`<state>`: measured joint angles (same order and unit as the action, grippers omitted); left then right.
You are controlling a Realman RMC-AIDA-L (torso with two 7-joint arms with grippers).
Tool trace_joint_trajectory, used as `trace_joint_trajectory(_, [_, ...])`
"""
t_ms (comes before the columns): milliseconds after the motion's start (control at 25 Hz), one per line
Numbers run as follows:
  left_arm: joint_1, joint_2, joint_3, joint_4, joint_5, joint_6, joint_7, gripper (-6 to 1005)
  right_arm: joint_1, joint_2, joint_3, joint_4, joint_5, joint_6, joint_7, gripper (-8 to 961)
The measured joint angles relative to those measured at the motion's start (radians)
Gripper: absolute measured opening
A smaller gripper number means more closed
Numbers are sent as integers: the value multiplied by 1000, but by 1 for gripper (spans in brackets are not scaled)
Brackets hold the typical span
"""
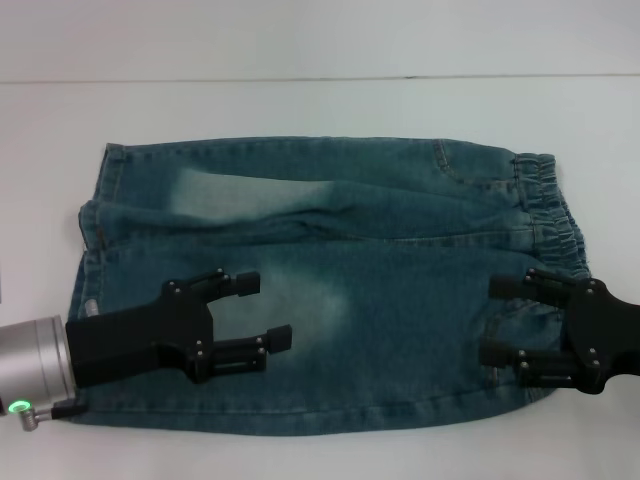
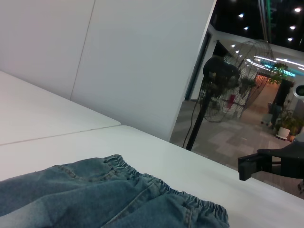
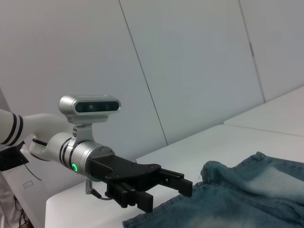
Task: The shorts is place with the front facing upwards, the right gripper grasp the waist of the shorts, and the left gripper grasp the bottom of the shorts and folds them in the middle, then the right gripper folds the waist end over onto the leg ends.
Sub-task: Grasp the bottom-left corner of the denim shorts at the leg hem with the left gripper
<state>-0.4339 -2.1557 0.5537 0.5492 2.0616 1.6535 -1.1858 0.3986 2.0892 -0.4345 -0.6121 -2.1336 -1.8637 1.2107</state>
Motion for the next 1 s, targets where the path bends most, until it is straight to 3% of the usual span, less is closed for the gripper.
trace_joint_trajectory(440, [16,0,-5,10,3,34,-8,874,10,0,4,0,0,0,1,924])
trace_joint_trajectory(720, [102,7,-31,157,5,96,-120,874,11,0,5,0,0,0,1,925])
trace_joint_trajectory(1000, [201,43,-73,281,30,124,-226,874,10,0,5,0,0,6,1,925])
